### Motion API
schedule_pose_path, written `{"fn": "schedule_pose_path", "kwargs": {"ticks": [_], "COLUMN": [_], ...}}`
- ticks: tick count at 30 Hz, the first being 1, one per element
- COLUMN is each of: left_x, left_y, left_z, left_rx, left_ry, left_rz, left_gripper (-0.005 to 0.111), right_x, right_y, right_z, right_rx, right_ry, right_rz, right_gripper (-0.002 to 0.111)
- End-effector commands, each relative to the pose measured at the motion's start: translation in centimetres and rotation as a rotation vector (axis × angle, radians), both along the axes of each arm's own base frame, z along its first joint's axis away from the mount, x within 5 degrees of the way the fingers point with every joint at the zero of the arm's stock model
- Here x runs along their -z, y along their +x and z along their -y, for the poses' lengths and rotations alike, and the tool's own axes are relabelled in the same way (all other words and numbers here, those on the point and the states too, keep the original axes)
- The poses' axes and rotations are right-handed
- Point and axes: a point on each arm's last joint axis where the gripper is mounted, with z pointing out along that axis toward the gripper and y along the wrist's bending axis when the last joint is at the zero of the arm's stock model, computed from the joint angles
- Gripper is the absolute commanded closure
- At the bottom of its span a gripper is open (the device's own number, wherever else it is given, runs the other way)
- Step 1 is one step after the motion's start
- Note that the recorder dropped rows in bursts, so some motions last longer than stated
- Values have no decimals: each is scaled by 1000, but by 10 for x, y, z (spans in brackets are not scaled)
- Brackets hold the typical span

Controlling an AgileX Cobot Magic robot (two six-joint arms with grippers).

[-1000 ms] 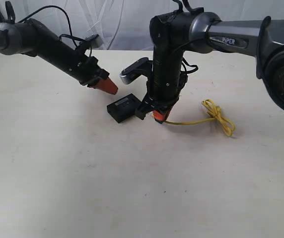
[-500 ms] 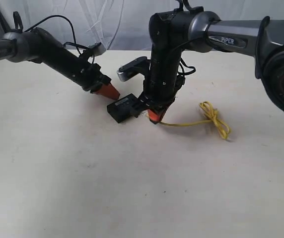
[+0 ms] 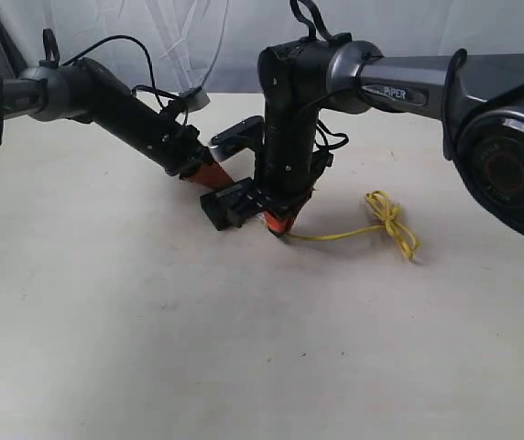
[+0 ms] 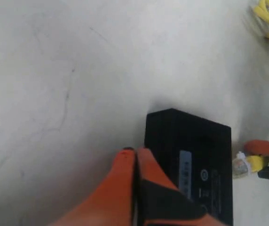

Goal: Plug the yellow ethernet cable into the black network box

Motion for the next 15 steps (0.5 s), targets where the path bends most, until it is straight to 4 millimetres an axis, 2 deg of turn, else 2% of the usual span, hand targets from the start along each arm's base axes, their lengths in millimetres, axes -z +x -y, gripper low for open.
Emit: {"fn": "schedule_pose_path", "kwargs": {"ticks": [1, 15], "left_x": [3, 2], "left_y": [-3, -5], "left_z": [1, 2], "left_rx": [30, 33], "left_ry": [2, -14], "left_rz": [-24, -40], "left_gripper": [107, 107], "right_x": [-4, -4], "right_y": [5, 9], "right_z": [-1, -3], "right_rx": [49, 47], "right_ry": [18, 37], "right_rz": [41, 86], "right_gripper": [109, 109]}}
